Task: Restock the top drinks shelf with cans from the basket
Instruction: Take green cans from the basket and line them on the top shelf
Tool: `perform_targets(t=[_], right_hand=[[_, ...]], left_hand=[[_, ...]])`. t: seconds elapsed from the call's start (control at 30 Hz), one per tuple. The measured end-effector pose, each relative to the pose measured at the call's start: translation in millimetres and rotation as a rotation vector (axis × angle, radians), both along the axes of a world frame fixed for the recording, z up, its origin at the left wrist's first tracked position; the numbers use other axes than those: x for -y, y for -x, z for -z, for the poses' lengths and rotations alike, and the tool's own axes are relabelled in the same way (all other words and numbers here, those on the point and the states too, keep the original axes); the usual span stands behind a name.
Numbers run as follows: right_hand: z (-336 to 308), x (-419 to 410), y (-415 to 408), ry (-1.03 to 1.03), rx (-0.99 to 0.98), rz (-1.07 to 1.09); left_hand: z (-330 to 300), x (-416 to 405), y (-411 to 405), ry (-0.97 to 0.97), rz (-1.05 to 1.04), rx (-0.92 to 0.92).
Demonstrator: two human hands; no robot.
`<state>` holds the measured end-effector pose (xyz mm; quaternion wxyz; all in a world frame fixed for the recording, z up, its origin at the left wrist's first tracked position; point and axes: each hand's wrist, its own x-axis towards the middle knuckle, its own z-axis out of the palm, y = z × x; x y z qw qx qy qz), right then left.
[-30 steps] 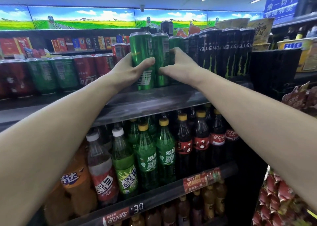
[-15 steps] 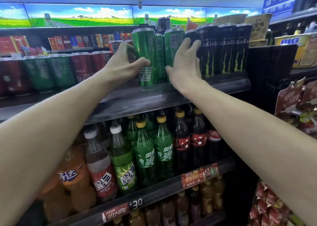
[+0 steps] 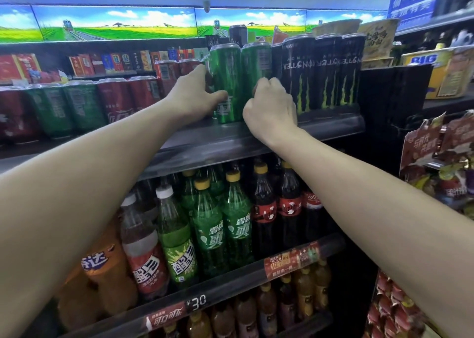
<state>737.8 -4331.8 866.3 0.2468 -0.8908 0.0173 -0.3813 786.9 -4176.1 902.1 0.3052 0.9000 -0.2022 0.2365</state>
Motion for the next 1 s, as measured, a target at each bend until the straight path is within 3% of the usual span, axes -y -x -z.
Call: perform_targets(t=[0.57,0.7,0.8,0.9,1.0], right_hand=[[-4,4,7,0.125,-0.169,-0.058],[2,3,14,0.042,-0.128,-0.159],[15,1,28,-0.084,0.145,-0.238],[34,-11,47,-0.130,0.418,-0.275],[62,-27,68,-0.251,0.465,-0.402]], left_hand=[[2,19,6,0.004,-0.028,-0.161],[-3,20,25,-0.083,-0.119,-0.156],[-7,10,53,-0.119,-0.140,-0.077],[16,-3,83,-0.060,-0.064,0.163],[58,-14,113,-0.016,0.013,0.449]])
